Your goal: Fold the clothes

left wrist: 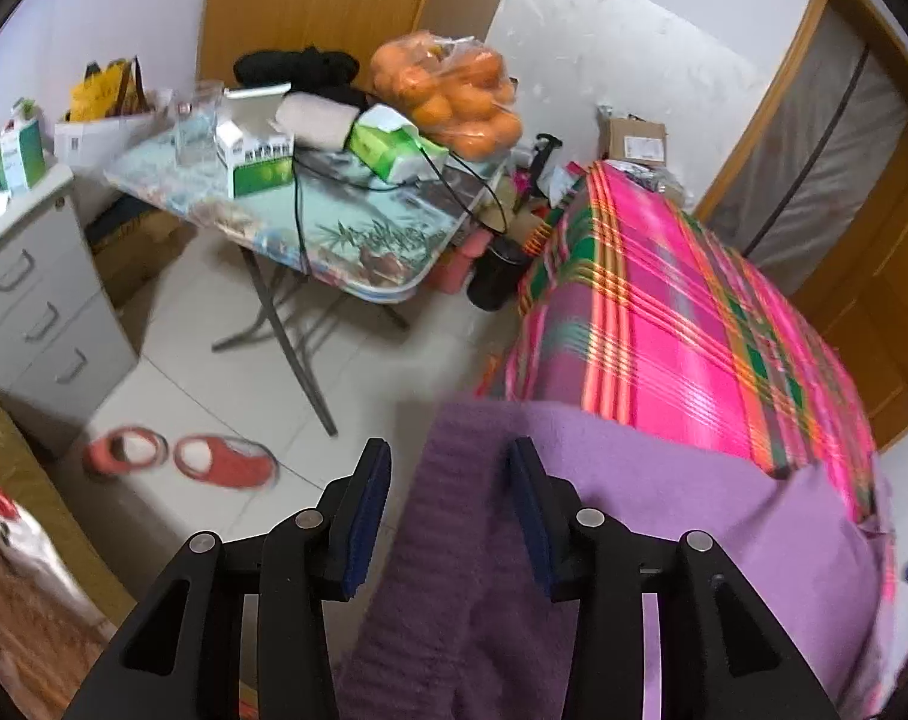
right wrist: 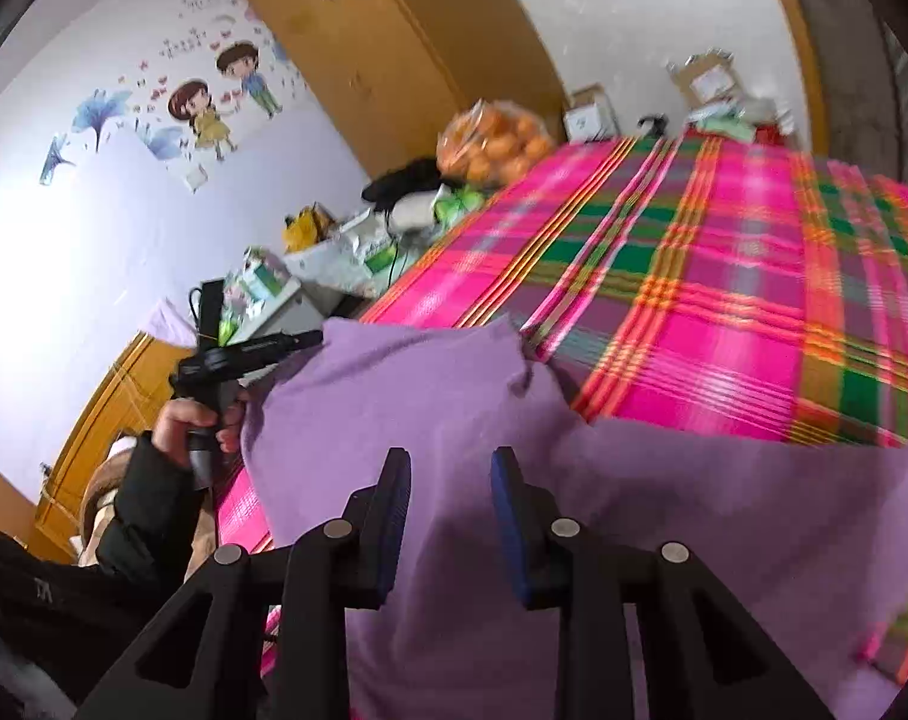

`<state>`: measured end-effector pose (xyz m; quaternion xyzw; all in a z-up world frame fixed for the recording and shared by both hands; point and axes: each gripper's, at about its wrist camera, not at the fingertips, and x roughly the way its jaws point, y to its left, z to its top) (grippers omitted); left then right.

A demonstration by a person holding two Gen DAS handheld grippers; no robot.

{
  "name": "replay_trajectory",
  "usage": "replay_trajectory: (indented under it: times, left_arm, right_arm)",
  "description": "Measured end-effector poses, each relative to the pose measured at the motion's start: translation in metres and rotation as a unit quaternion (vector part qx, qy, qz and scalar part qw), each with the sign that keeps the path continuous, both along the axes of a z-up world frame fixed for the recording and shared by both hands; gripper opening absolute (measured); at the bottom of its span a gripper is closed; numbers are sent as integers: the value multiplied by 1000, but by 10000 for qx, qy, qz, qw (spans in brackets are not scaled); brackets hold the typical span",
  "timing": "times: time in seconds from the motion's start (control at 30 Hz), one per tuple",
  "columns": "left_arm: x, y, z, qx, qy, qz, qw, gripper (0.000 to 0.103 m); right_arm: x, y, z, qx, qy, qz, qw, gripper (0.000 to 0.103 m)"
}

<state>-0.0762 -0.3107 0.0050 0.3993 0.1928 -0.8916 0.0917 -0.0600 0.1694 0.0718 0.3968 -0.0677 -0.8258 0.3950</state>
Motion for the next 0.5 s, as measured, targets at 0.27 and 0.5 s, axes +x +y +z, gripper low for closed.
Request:
replay_trajectory:
  times: [0.27,0.5]
  left_arm:
    - [11,1,7,-81,172,97,9998,41]
    - [71,16,36,14,921,71,9957,41]
  right_arm:
    - [70,73,38,-710,1018,-801,9890,35]
    - [98,63,8,-138,720,-819,9939,38]
